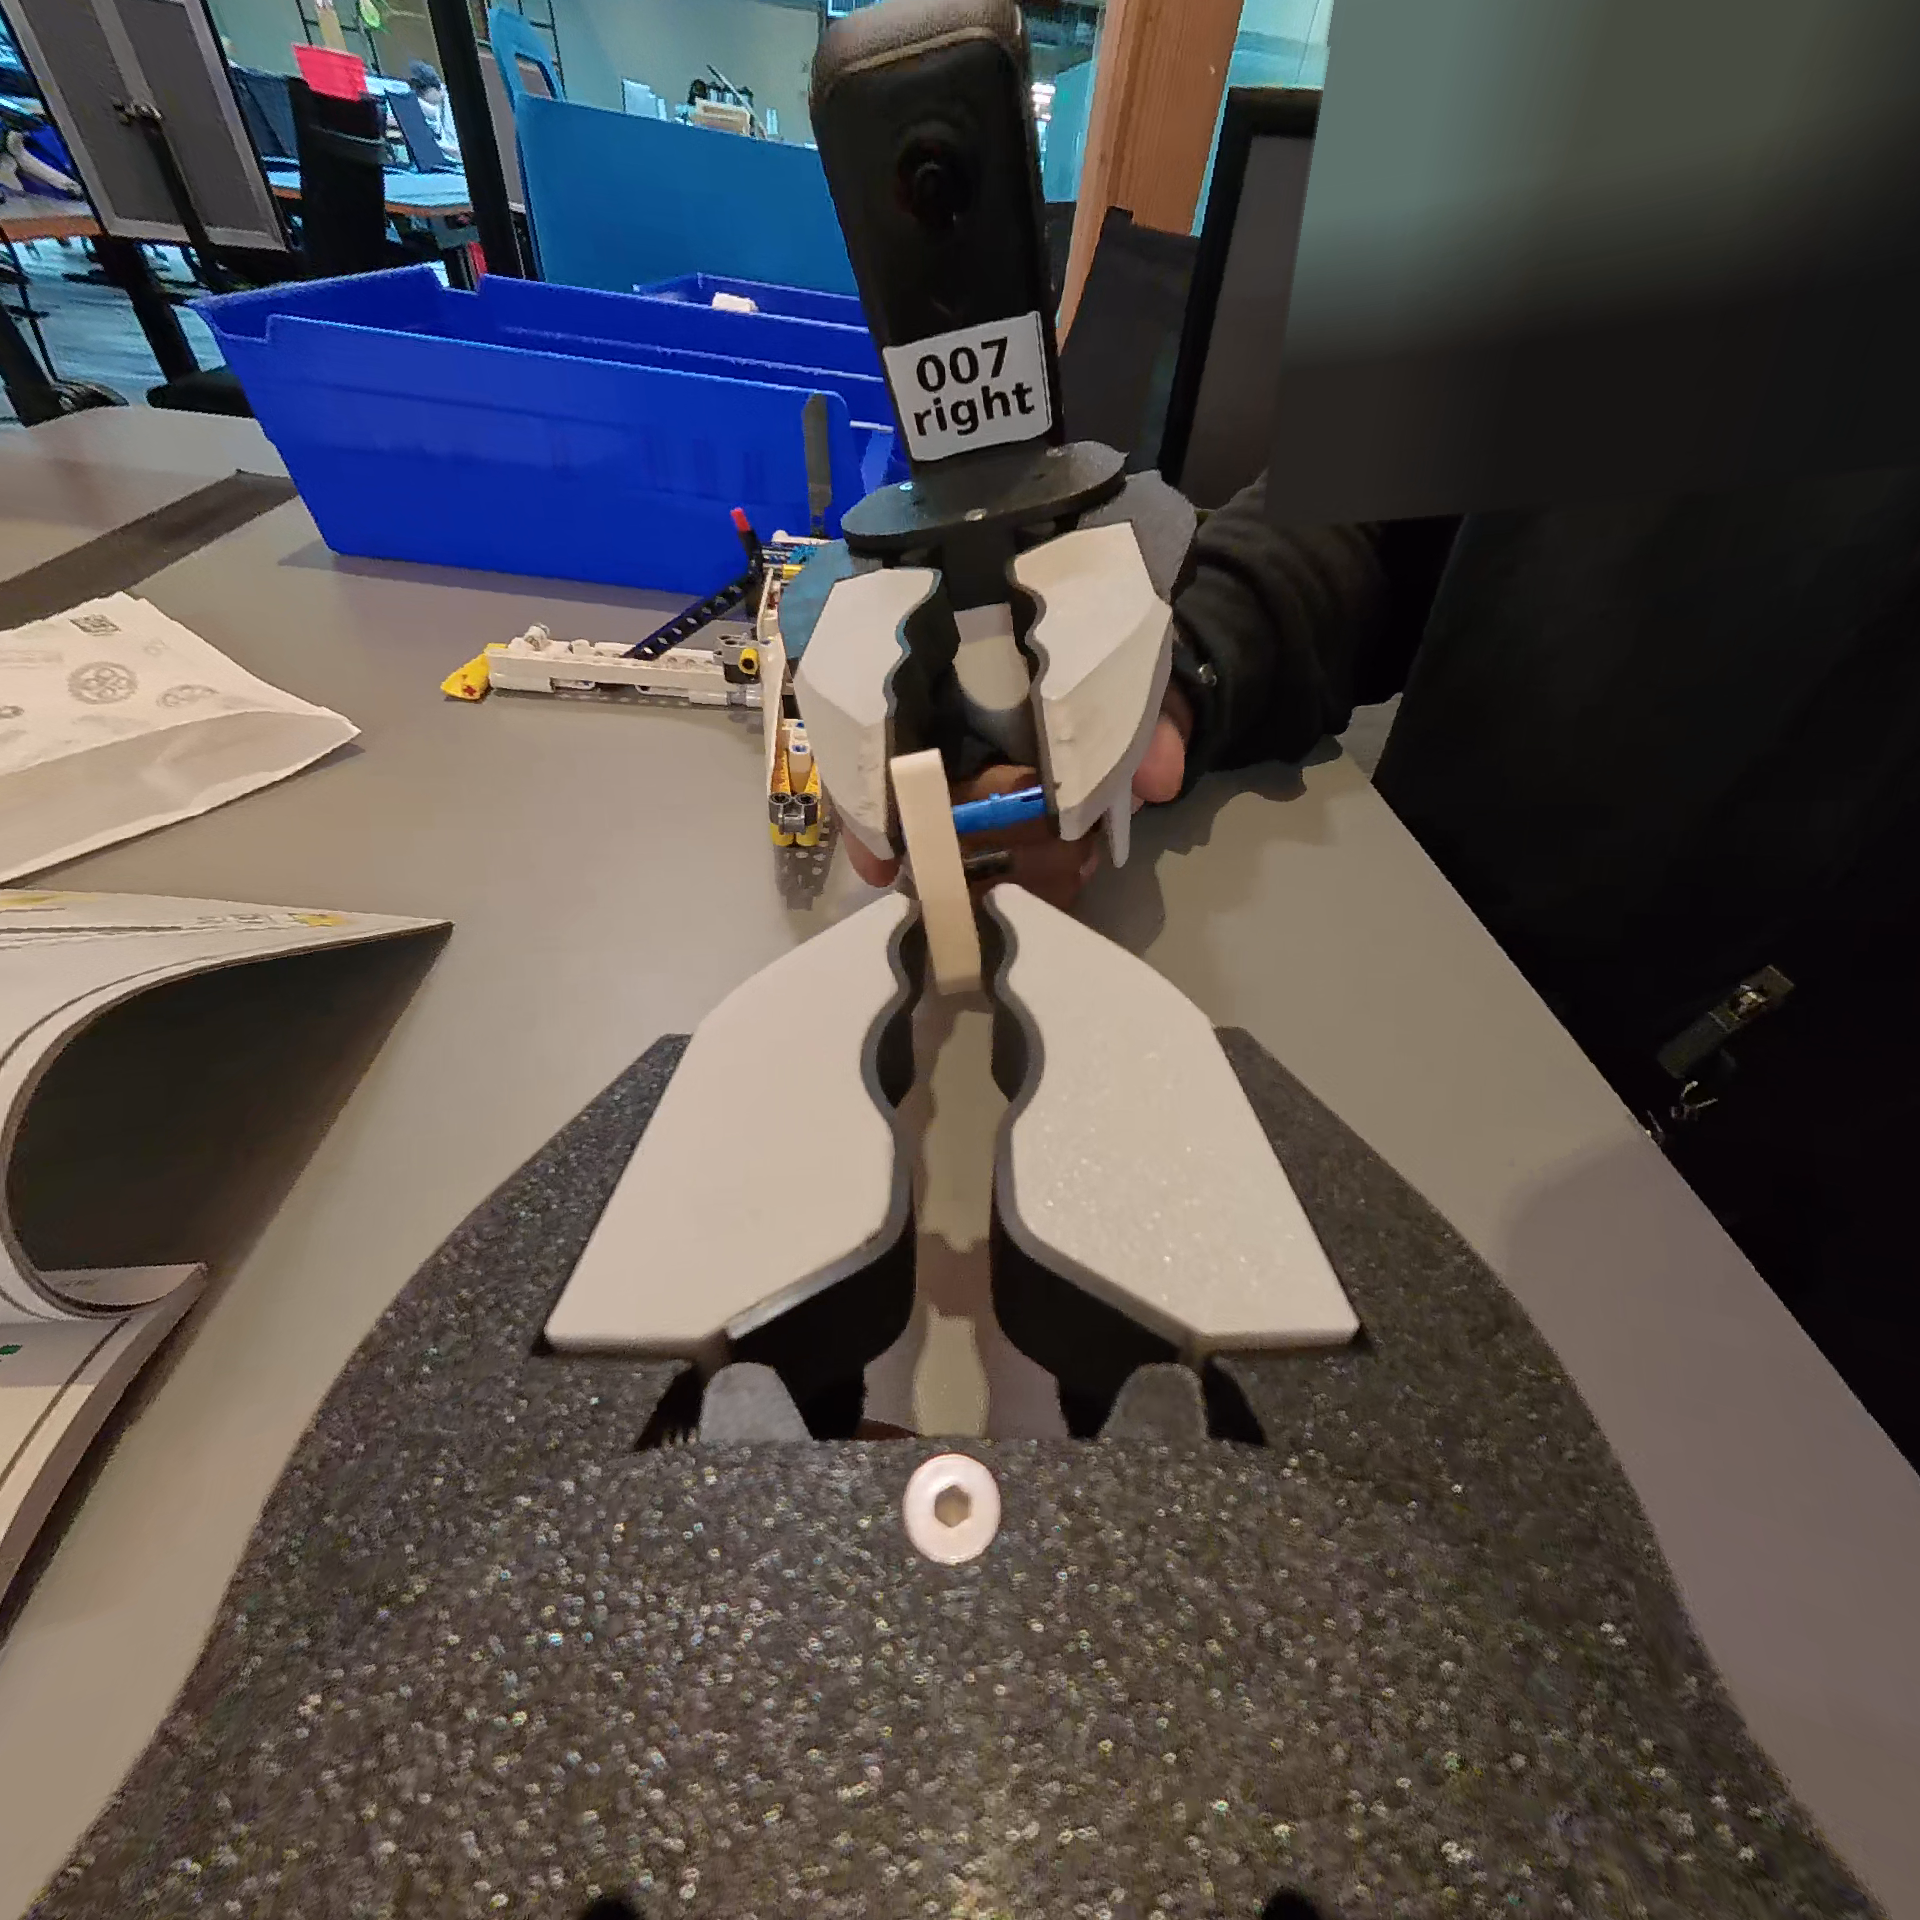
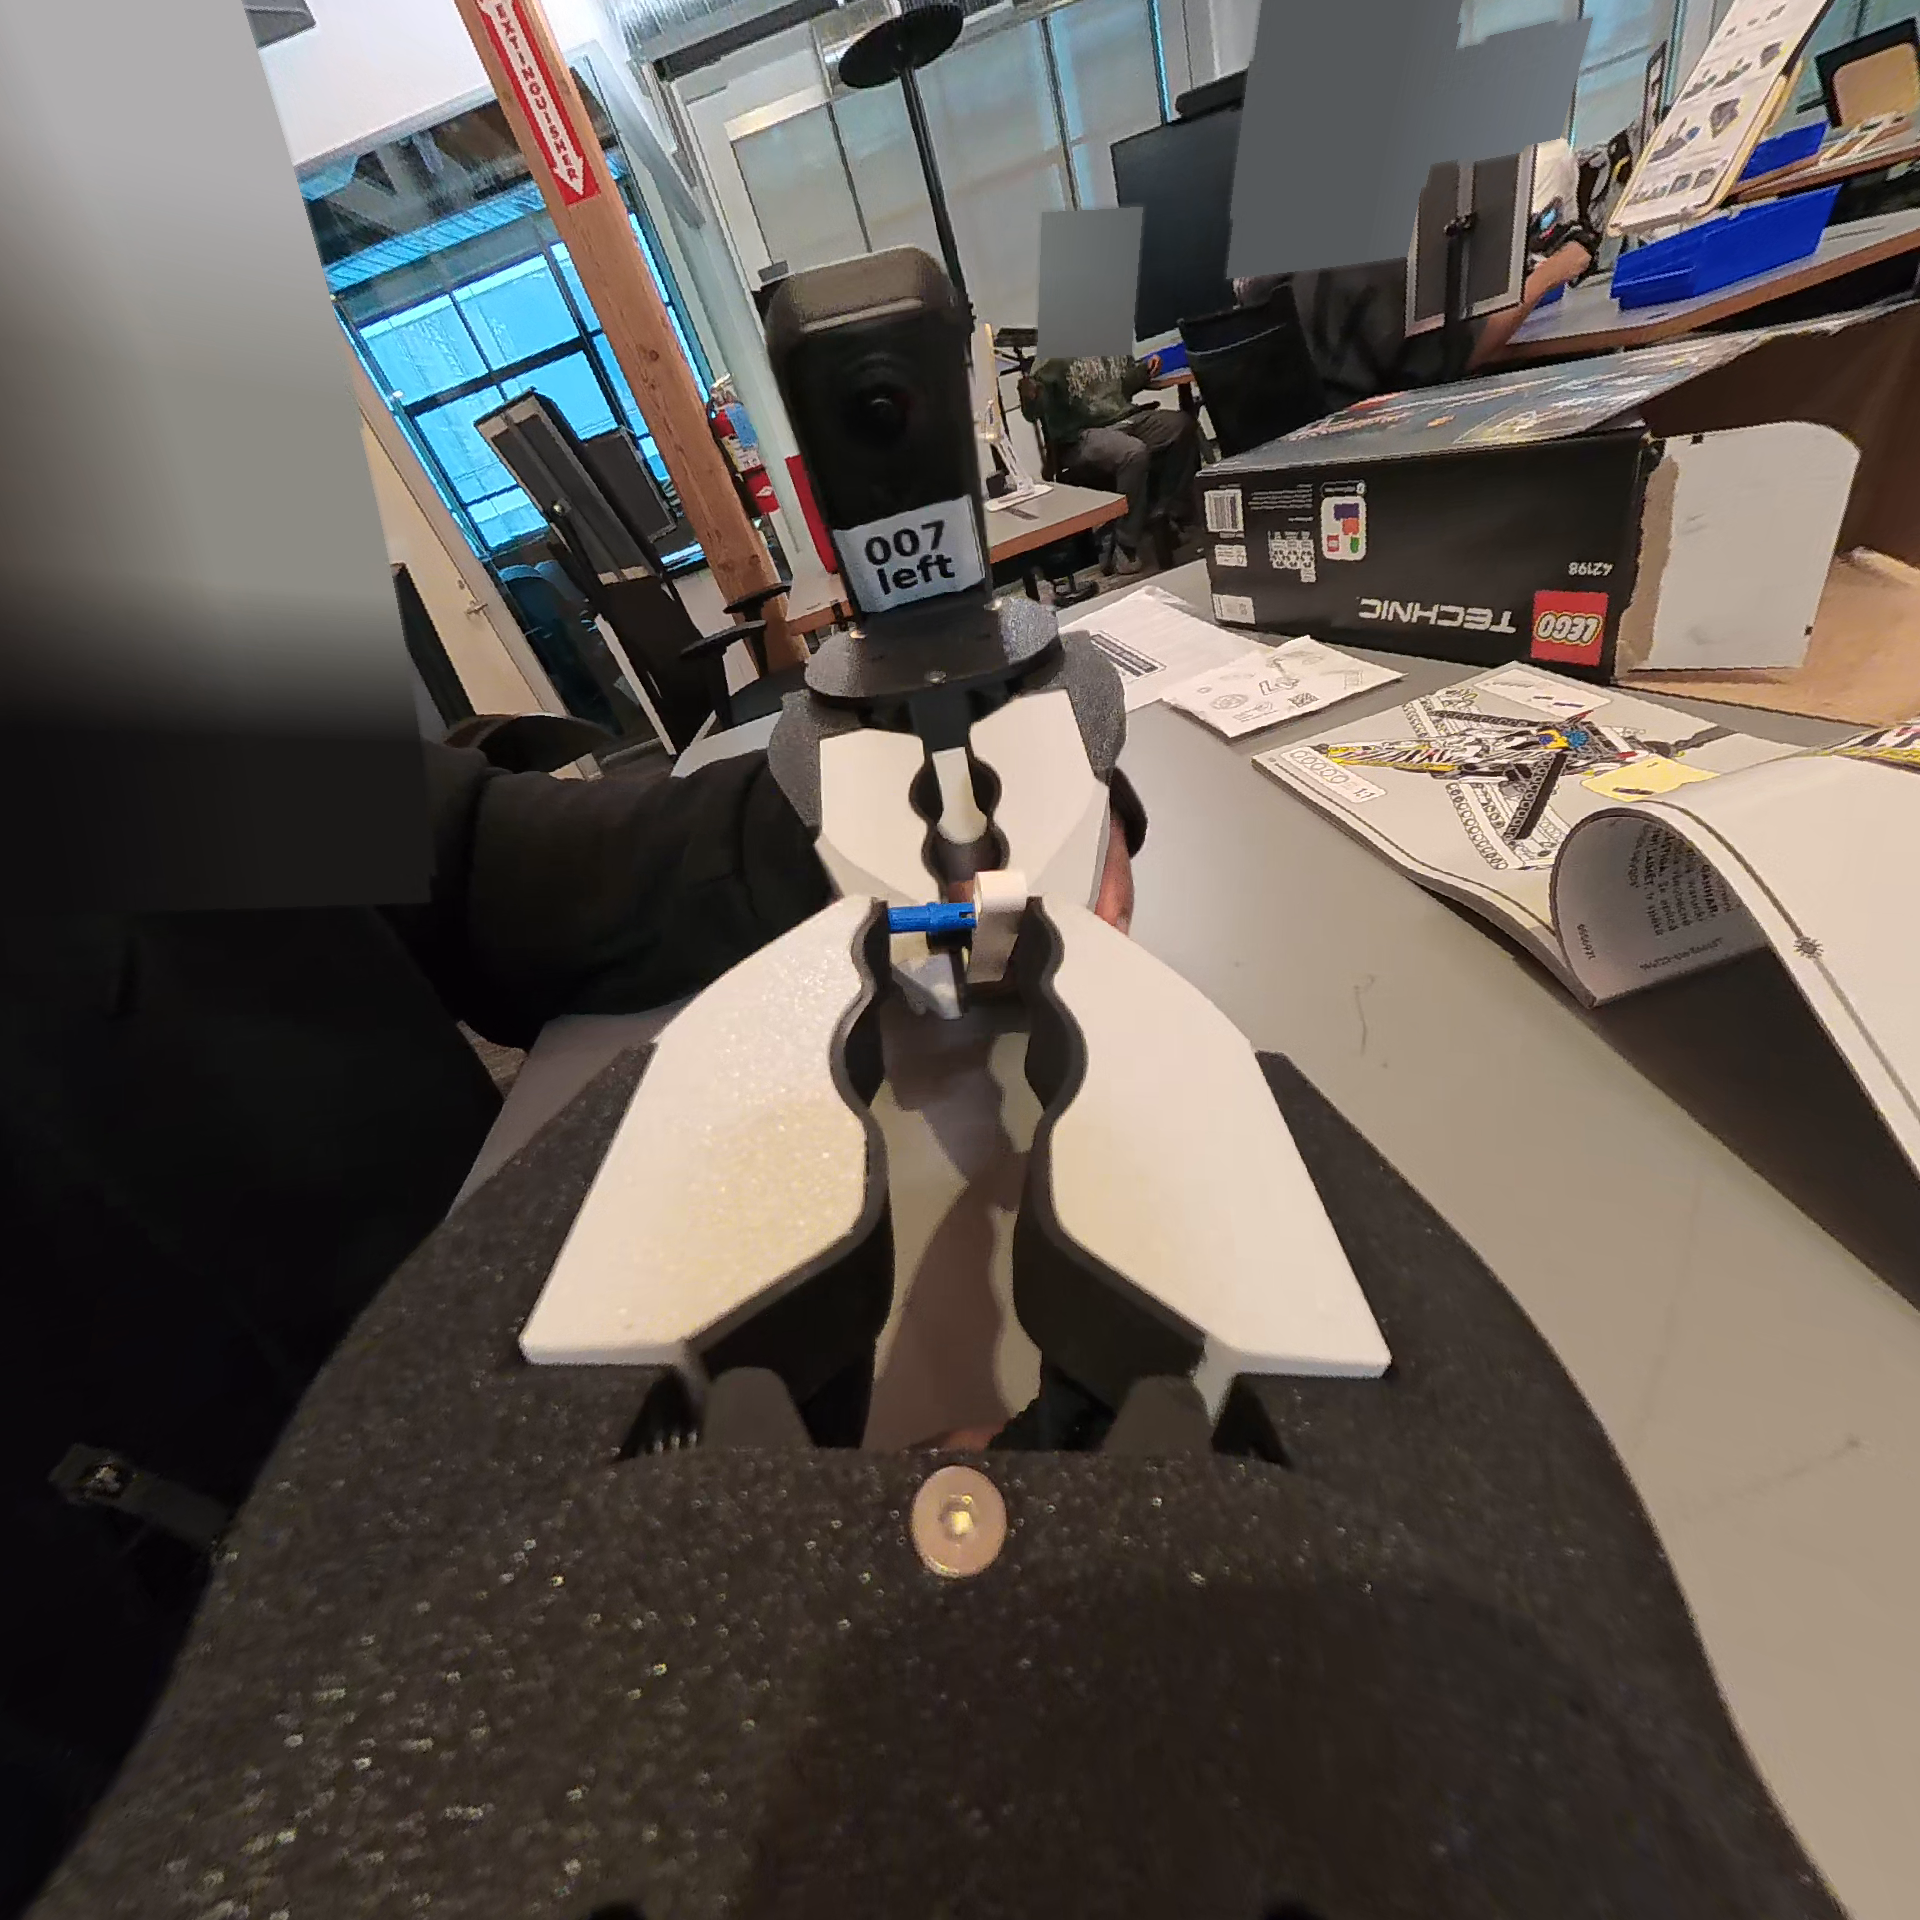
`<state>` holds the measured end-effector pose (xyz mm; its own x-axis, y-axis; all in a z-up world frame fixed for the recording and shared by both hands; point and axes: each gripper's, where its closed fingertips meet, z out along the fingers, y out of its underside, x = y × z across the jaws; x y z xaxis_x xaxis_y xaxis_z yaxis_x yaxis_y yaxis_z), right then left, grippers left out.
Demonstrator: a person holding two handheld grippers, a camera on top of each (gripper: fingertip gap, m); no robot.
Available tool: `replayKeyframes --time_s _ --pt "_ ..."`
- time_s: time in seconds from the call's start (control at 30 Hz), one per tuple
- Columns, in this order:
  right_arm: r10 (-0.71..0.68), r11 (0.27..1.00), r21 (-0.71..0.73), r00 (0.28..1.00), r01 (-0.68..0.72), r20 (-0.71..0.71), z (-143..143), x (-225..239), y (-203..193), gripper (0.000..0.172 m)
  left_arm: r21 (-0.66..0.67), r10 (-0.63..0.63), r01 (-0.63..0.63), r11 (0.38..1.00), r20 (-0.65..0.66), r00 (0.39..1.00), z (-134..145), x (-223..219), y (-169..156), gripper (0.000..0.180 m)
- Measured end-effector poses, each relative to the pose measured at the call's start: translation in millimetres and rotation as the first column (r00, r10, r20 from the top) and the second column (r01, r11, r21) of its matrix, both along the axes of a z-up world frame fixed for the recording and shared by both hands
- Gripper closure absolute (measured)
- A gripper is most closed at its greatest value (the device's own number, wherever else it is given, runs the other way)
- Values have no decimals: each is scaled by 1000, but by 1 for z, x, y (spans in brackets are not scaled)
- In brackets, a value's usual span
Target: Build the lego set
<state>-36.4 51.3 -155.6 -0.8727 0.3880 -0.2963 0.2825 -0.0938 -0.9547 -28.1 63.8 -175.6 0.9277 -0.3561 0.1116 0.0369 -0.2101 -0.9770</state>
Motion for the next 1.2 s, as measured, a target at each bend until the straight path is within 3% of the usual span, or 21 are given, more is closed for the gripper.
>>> replayKeyframes --time_s 0.4,0.67,0.87,1.03,1.2 --pt "-42 990 129 984 64 -171 -7 3 -5 148 -46 31 -42 998 -217 976 -6 -6 -4 173" --pt "-60 924 342 947 173 -317 -24 -3 -4 135 -194 17 -100 976 -391 920 -27 -15 -13 173" --pt "-19 883 442 953 158 -302 -38 -1 -10 138 -249 -29 -82 965 -412 911 -35 -9 -14 173" --pt "-2 853 473 907 222 -422 -36 3 -12 145 -284 -43 -97 954 -450 892 -40 -9 -16 173" --pt "-25 844 476 905 247 -425 -36 -1 -9 150 -288 -48 -100 952 -468 882 -41 -9 -15 173"
